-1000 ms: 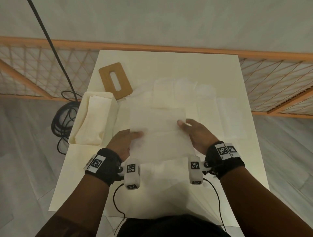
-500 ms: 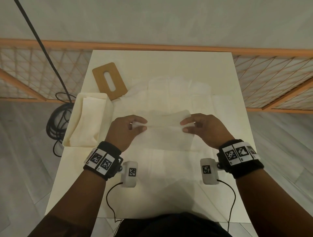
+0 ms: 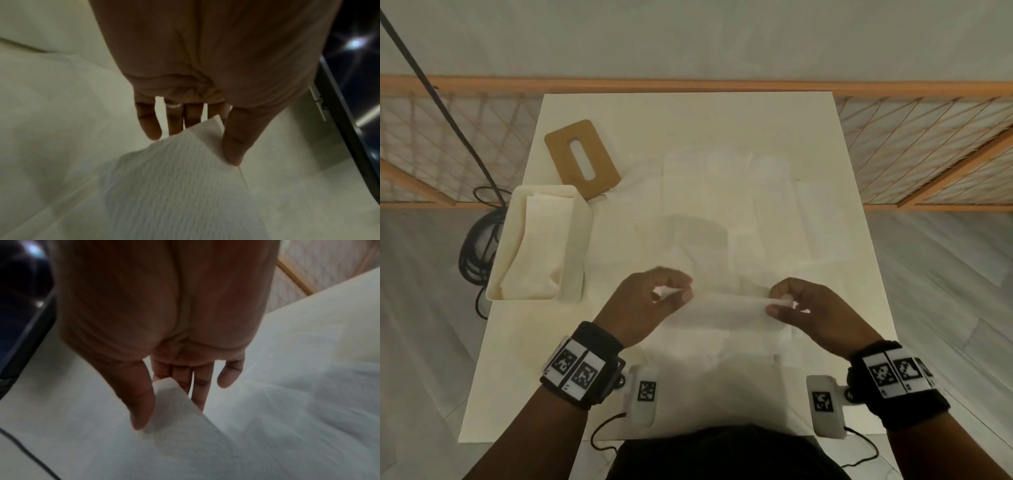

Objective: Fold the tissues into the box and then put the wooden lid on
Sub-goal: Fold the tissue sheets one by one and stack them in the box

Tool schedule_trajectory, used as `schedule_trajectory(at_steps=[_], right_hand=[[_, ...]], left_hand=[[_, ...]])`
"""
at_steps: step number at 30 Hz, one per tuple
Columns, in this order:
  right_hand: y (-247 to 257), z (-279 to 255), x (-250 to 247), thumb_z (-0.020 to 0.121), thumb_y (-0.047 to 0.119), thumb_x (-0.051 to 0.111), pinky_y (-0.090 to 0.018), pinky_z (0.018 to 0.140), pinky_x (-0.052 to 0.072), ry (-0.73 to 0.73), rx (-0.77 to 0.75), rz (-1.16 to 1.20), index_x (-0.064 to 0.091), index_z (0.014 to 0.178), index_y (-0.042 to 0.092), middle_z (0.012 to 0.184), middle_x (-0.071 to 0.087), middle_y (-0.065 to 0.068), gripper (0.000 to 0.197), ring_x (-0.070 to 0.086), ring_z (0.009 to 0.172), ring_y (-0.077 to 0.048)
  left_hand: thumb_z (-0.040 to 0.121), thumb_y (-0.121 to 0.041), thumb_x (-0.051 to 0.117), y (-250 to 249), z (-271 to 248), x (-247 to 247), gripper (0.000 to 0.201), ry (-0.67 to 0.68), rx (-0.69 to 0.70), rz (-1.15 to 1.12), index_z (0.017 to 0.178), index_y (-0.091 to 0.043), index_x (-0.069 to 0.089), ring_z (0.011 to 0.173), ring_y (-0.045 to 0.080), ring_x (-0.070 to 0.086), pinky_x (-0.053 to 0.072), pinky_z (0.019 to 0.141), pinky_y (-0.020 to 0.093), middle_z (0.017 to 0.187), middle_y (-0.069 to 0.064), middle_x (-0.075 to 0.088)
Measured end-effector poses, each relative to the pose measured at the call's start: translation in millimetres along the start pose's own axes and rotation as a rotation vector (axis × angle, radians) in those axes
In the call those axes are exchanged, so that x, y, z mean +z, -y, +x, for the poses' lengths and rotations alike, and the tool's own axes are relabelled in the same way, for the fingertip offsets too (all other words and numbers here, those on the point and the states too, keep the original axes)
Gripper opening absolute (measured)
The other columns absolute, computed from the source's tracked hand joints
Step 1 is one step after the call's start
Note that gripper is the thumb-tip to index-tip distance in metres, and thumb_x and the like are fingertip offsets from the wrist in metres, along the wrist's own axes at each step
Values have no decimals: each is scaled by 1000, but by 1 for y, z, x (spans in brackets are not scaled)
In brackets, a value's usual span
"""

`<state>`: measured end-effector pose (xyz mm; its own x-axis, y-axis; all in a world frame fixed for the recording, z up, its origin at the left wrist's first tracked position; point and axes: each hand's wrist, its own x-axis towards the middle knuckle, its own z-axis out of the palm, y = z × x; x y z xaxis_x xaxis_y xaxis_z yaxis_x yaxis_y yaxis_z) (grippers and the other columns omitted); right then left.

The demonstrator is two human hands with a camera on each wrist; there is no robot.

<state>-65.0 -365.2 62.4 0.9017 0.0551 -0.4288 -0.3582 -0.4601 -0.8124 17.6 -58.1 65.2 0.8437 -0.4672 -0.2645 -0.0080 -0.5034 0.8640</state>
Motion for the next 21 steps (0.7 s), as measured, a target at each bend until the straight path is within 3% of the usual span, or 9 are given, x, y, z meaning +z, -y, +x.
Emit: schedule_trajectory(at_steps=[3,5,7,9,10,12,14,16,21], right_hand=[[-13,-4,9,90,27,77,-18,83,39,-57,-6,-36,64,95,32,107,65,20,14,60,101,5],[-17,-3,11,90,28,77,-16,89,40,-86,-20,-39,64,101,34,119,60,22,18,58,110,5],[-22,1,13,90,34,76,-24,93,47,-45,42,53,67,104,32,114,67,17,17,64,104,-1],[-29,9,18,87,42,78,-40,88,52,-22,162,164,71,99,28,101,74,-7,20,69,88,-18],[-34,13,22,86,41,80,-47,86,54,-40,207,211,72,97,25,96,74,-15,22,69,83,-25],[-48,19,30,84,34,83,-54,82,56,-96,261,302,74,96,18,93,74,-19,22,68,79,-26],[-59,24,36,84,30,83,-45,71,55,-147,325,306,75,97,14,87,72,-18,21,64,73,-21],[-67,28,40,88,25,80,-29,62,51,-183,362,240,75,97,11,79,70,-5,18,59,66,-15],[-68,38,46,89,33,78,-18,62,42,-276,368,-35,71,94,19,84,71,1,16,65,80,-18]], left_hand=[[96,-25,69,7,1,9,6,11,-61,-5,96,-31,71,66,-1,58,43,69,17,81,-21,69],[96,-24,68,12,4,13,6,-24,-99,-16,96,-29,72,53,2,46,38,59,14,58,-20,56],[96,-23,68,21,9,17,6,-33,-145,-25,96,-27,73,51,3,42,37,57,15,52,-19,51],[95,-23,68,33,12,24,5,-20,-198,16,95,-25,73,51,1,45,39,59,19,52,-22,55],[95,-23,69,38,14,29,4,-16,-223,48,95,-24,73,50,-1,47,39,60,20,52,-23,56],[93,-25,71,51,16,37,3,-23,-266,109,91,-26,73,54,-3,51,40,63,22,56,-19,59],[91,-27,72,60,17,45,3,-33,-306,141,89,-27,73,65,0,57,44,68,24,70,-14,66],[91,-27,71,66,18,52,3,-61,-319,178,88,-27,73,70,7,62,46,70,23,76,-10,69],[92,-24,69,68,22,65,9,-153,-299,220,83,-25,69,73,6,64,49,68,23,77,-12,68]])
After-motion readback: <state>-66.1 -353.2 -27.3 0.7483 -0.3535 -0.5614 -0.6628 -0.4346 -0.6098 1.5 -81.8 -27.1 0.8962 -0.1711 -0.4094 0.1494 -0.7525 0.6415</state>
